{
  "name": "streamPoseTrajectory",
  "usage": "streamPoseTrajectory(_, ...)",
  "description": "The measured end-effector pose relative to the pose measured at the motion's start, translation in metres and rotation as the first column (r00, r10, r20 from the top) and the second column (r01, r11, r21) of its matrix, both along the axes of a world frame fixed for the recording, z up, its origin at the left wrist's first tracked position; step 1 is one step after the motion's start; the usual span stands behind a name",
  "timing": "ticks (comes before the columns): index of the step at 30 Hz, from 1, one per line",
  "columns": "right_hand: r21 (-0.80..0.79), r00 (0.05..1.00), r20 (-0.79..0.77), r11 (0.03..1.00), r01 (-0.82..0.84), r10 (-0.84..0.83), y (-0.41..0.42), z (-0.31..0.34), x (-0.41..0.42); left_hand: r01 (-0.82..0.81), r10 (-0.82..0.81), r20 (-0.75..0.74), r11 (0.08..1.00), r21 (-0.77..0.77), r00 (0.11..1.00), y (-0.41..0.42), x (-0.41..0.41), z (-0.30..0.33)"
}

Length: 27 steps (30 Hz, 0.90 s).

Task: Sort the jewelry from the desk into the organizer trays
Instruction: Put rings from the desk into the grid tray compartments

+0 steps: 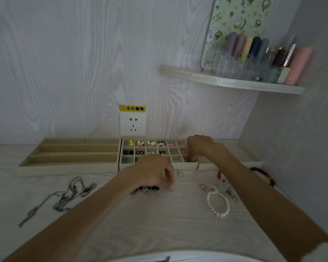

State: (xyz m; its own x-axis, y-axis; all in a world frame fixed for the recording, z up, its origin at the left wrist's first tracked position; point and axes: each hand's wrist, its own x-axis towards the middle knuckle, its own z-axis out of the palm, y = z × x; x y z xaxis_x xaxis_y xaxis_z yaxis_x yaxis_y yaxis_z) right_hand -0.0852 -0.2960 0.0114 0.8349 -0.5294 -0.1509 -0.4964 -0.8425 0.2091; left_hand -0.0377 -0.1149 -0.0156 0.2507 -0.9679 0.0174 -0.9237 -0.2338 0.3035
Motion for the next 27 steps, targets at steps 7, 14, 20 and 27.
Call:
streamPoseTrajectory(7, 0.055, 1.0, -0.006, 0.998, -0.008, 0.009, -0.004, -0.001, -0.003, 0.012, -0.014, 0.052, 0.999, 0.04, 0.999, -0.003, -0.001, 0.005)
streamPoseTrajectory(14, 0.309, 0.996, 0.083, 0.949, -0.064, 0.04, -0.01, 0.025, -0.023, -0.026, 0.026, 0.009, 0.999, 0.031, 1.0, 0.005, 0.014, 0.017)
streamPoseTrajectory(20, 0.413, 0.968, 0.246, 0.899, -0.149, 0.047, -0.003, 0.05, -0.068, 0.022, -0.015, -0.085, 0.996, 0.082, 0.996, 0.012, 0.022, 0.011)
streamPoseTrajectory(27, 0.423, 0.966, 0.257, 0.895, -0.144, 0.034, 0.005, 0.054, -0.103, 0.047, -0.037, -0.163, 0.997, 0.056, 0.986, 0.004, 0.014, -0.002)
